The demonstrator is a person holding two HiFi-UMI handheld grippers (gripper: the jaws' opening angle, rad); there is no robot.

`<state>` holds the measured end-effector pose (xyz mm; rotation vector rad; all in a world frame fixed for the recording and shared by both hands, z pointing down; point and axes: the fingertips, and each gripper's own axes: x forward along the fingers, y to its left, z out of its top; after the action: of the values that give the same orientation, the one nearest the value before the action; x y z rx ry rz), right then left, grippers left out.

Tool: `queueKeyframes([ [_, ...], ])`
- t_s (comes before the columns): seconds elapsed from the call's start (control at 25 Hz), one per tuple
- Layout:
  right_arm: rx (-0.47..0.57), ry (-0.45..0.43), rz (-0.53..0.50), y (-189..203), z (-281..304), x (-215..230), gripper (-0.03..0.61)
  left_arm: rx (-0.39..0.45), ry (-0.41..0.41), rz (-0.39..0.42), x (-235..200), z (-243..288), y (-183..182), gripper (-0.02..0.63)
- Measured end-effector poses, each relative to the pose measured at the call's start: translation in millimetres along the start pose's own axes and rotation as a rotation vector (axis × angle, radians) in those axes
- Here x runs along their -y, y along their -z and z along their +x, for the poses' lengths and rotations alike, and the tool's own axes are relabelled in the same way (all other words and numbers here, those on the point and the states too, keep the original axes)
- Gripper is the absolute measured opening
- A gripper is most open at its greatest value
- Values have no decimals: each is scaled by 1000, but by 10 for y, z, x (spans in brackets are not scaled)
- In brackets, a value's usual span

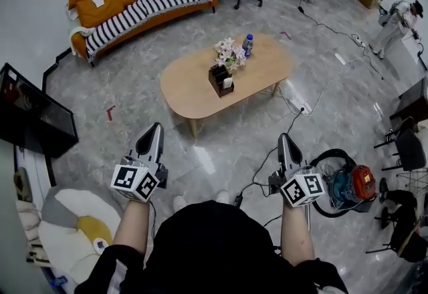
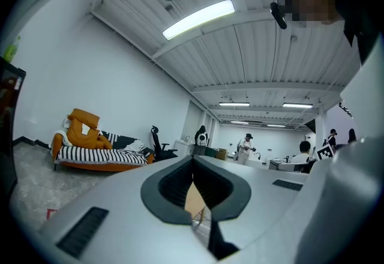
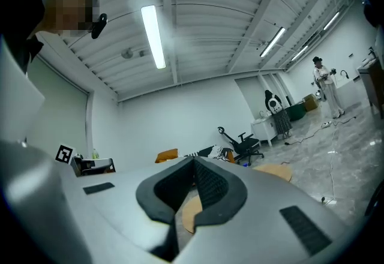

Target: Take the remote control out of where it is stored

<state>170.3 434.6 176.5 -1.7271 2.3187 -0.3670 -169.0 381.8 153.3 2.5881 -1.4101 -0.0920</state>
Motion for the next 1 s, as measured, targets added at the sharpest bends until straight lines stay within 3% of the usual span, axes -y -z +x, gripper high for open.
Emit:
queueKeyframes([
  [0.16, -23, -5, 12, 4, -18, 212, 6, 6, -25, -35, 131, 112, 70, 6],
  [0.56, -55, 26, 63, 98, 121, 538, 8, -26, -60, -14, 209, 232, 135, 6],
  [1.0, -48, 81, 27, -29, 421, 668, 6, -12, -5, -33, -73, 770, 124, 7],
])
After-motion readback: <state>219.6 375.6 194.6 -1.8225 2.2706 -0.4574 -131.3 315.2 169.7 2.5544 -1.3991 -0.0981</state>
